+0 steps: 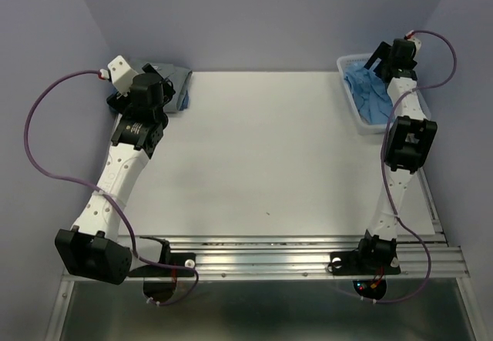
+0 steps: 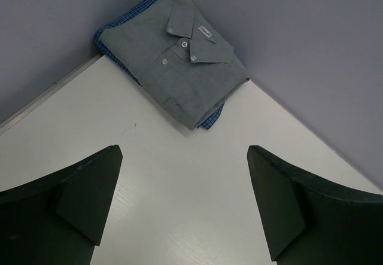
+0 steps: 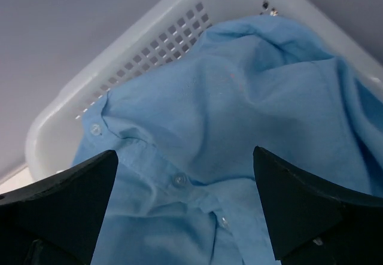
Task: Fold and stack the long sleeve shirts
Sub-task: Grab the shirt from the pile, then move the shirt to the center of the board
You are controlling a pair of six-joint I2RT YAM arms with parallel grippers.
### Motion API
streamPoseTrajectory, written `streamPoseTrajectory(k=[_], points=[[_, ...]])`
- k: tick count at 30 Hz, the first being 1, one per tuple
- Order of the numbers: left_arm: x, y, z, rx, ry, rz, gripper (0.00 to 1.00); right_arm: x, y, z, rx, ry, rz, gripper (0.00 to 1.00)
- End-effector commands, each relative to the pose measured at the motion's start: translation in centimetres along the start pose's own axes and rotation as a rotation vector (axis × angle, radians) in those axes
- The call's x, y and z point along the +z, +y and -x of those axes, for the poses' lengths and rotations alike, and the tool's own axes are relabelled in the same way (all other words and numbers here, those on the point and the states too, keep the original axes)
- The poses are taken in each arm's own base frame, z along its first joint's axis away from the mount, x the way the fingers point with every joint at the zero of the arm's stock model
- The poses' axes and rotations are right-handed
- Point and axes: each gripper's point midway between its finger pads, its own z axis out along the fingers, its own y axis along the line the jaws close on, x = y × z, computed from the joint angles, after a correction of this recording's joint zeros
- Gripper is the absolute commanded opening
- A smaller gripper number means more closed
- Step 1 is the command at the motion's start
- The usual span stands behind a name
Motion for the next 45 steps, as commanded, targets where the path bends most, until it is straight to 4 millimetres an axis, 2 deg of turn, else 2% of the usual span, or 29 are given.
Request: streamPoseTrajectory(k=[1, 3, 4, 7, 8, 9, 11, 14, 15, 17, 18, 21, 22, 24, 25, 26, 29, 30, 32, 33, 35, 36, 37, 39, 40, 42, 43, 44, 45], points=[[0.1, 0.6, 0.9, -0.037, -0.035, 0.027, 0.99, 2.8, 0.9, 0.3, -0.036, -0.021, 0.1, 1.0], [0.3, 0.6, 0.5, -0.029, -0.024, 0.037, 0.99, 4.1, -0.2, -0.8, -0.033, -0.008, 0.075, 1.0], [0.3, 0.8, 0.6, -0.024, -0.021, 0.046, 0.99, 4.9, -0.3, -1.8, -0.04, 0.005, 0.077, 0.95], [0.2, 1.0, 0.6, -0.021, -0.019, 0.059, 0.99, 5.0, 0.3, -2.4, -0.043, 0.024, 0.116, 0.69], [0.2, 1.1, 0.6, -0.021, -0.019, 0.061, 0.99, 4.9, 0.4, -2.2, -0.045, 0.02, 0.123, 0.48], [0.1, 1.2, 0.7, -0.024, -0.024, 0.063, 0.99, 4.7, 0.4, -1.7, -0.049, 0.009, 0.121, 0.34], [0.0, 1.3, 0.9, -0.025, -0.029, 0.063, 0.99, 3.6, 0.8, 0.7, -0.052, -0.041, 0.118, 0.01], [-0.5, 1.5, 1.4, -0.033, -0.047, 0.06, 0.99, 1.3, 2.0, 4.7, -0.071, -0.126, 0.156, 0.01], [-0.6, 1.7, 1.6, -0.034, -0.055, 0.063, 0.99, -0.9, 3.1, 7.6, -0.069, -0.18, 0.195, 0.01], [-1.0, 1.9, 1.9, -0.046, -0.071, 0.053, 0.99, -3.3, 4.0, 10.4, -0.058, -0.247, 0.225, 0.01], [-1.2, 1.8, 2.1, -0.052, -0.075, 0.041, 0.99, -6.5, 5.6, 13.2, -0.054, -0.294, 0.301, 0.01], [-1.9, 1.8, 2.9, -0.075, -0.104, 0.008, 0.99, -11.3, 8.0, 16.3, -0.034, -0.351, 0.426, 0.01], [-1.9, 1.7, 3.0, -0.078, -0.112, 0.001, 0.99, -14.4, 9.0, 18.6, -0.034, -0.402, 0.48, 0.01], [-2.1, 1.8, 3.2, -0.086, -0.124, -0.003, 0.99, -17.9, 11.2, 20.2, -0.047, -0.425, 0.584, 0.01], [-2.2, 1.8, 3.3, -0.09, -0.131, -0.013, 0.99, -20.2, 13.4, 20.1, -0.067, -0.402, 0.684, 0.01], [-2.2, 1.7, 3.2, -0.087, -0.129, -0.021, 0.99, -23.1, 15.1, 21.7, -0.08, -0.443, 0.746, 0.01], [-2.2, 1.6, 2.9, -0.082, -0.125, -0.041, 0.99, -31.2, 21.2, 21.4, -0.159, -0.472, 0.999, 0.01], [-2.2, 1.7, 2.9, -0.082, -0.125, -0.038, 0.99, -34.4, 24.3, 19.7, -0.201, -0.463, 1.114, 0.01], [-2.0, 1.7, 2.7, -0.076, -0.123, -0.031, 0.99, -39.4, 27.2, 19.1, -0.231, -0.514, 1.24, 0.01], [-1.9, 1.8, 2.6, -0.07, -0.118, -0.026, 0.99, -43.4, 29.4, 17.5, -0.255, -0.512, 1.347, 0.01], [-1.8, 1.8, 2.6, -0.061, -0.11, -0.019, 0.99, -47.6, 31.0, 16.3, -0.298, -0.548, 1.482, 0.01], [-1.6, 1.9, 2.4, -0.063, -0.103, -0.005, 0.99, -50.5, 31.6, 14.2, -0.296, -0.462, 1.63, 0.01], [-1.6, 2.0, 2.3, -0.059, -0.099, -0.001, 0.99, -50.6, 31.6, 14.4, -0.299, -0.482, 1.636, 0.01], [-1.5, 2.2, 2.1, -0.066, -0.093, 0.011, 0.99, -51.3, 31.7, 12.8, -0.285, -0.403, 1.735, 0.01], [-1.4, 2.2, 2.0, -0.072, -0.087, 0.015, 0.99, -50.5, 31.8, 11.0, -0.259, -0.304, 1.771, 0.01], [-1.3, 2.2, 1.6, -0.07, -0.069, 0.01, 0.99, -49.2, 31.6, 9.0, -0.255, -0.227, 1.76, 0.01], [-1.2, 2.3, 1.4, -0.069, -0.062, 0.015, 0.99, -48.2, 31.5, 7.8, -0.254, -0.194, 1.742, 0.01], [-1.1, 2.4, 1.2, -0.069, -0.054, 0.019, 0.99, -44.4, 30.9, 3.9, -0.226, -0.071, 1.675, 0.02], [-1.1, 2.5, 1.1, -0.068, -0.047, 0.022, 0.99, -42.6, 29.9, 2.5, -0.21, -0.036, 1.62, 0.1]])
